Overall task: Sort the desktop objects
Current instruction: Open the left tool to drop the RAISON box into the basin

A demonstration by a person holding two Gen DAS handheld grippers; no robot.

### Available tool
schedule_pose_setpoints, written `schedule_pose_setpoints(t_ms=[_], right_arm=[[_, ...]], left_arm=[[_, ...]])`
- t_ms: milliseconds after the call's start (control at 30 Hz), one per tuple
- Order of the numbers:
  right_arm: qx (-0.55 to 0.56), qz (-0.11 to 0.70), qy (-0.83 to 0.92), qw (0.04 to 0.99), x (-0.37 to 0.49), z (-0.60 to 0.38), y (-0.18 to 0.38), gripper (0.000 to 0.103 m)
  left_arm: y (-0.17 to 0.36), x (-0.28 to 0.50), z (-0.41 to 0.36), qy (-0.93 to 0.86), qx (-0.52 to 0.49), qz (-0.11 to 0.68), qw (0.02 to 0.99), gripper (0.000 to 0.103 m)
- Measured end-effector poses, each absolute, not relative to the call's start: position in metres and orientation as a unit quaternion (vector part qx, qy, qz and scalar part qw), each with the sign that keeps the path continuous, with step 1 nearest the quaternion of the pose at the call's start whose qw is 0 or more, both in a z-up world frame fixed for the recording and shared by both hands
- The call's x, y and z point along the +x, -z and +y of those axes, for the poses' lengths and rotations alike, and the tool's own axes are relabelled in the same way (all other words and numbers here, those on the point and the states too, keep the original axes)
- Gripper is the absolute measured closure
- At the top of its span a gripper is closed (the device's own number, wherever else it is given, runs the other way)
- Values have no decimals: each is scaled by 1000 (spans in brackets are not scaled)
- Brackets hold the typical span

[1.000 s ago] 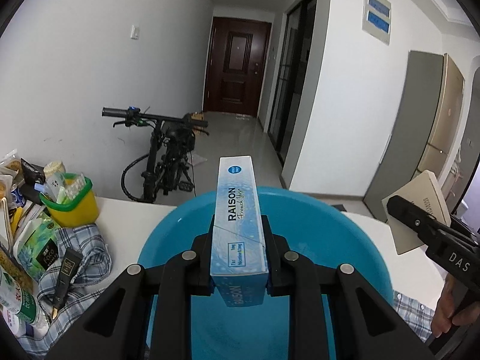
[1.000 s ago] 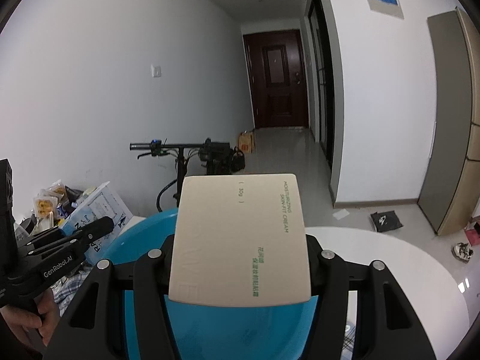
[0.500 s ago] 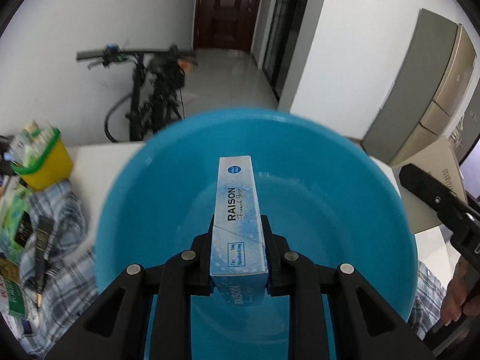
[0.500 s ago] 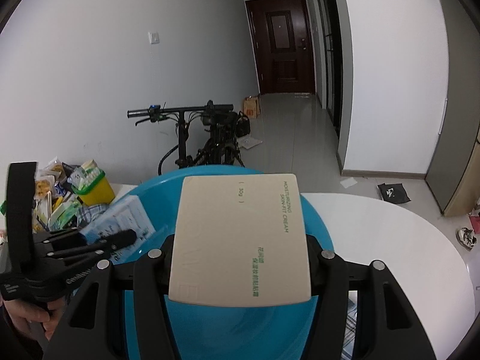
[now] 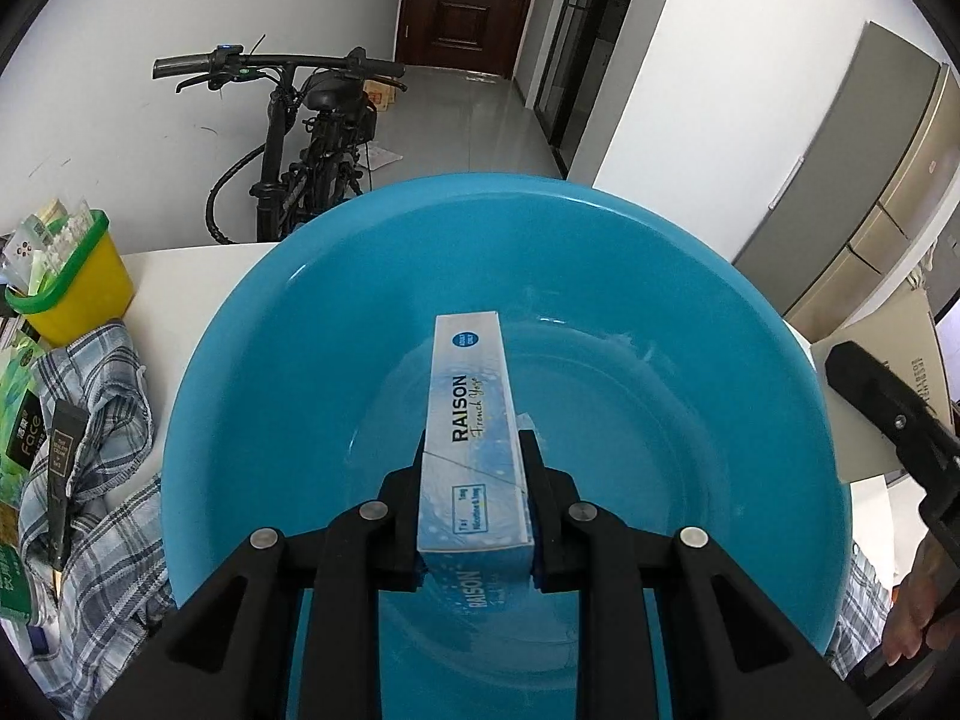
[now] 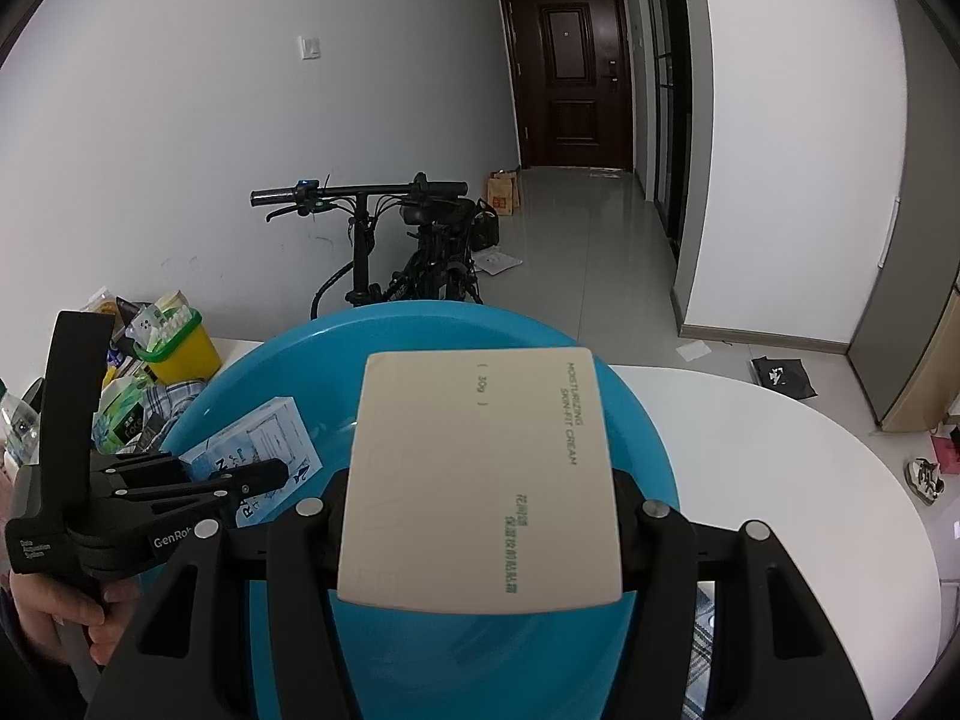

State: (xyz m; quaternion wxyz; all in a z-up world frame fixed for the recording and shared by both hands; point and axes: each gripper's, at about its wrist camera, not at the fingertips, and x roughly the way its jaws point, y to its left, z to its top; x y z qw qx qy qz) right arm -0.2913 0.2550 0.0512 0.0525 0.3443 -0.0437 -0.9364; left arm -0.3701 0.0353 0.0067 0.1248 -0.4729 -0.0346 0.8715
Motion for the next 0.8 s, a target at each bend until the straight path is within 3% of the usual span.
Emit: schedule_pose_setpoints(t_ms=[167, 200, 233, 267, 800], right_arm=[[349, -37, 935, 56, -293, 251, -49, 47], [349, -36, 935, 56, -293, 251, -49, 47], [349, -36, 935, 57, -293, 251, -49, 47], [349, -36, 935, 57, -293, 251, -48, 47], [356, -39, 932, 56, -298, 253, -44, 46]], left_arm=[[-9, -370, 37, -870, -475, -41, 129, 74], [-9, -372, 36, -869, -476, -45, 128, 56], [-9, -373, 34, -870, -475, -47, 122, 31], [-11, -372, 31, -877, -463, -50, 117, 25], [-32, -364, 25, -893, -434, -51, 112, 23]])
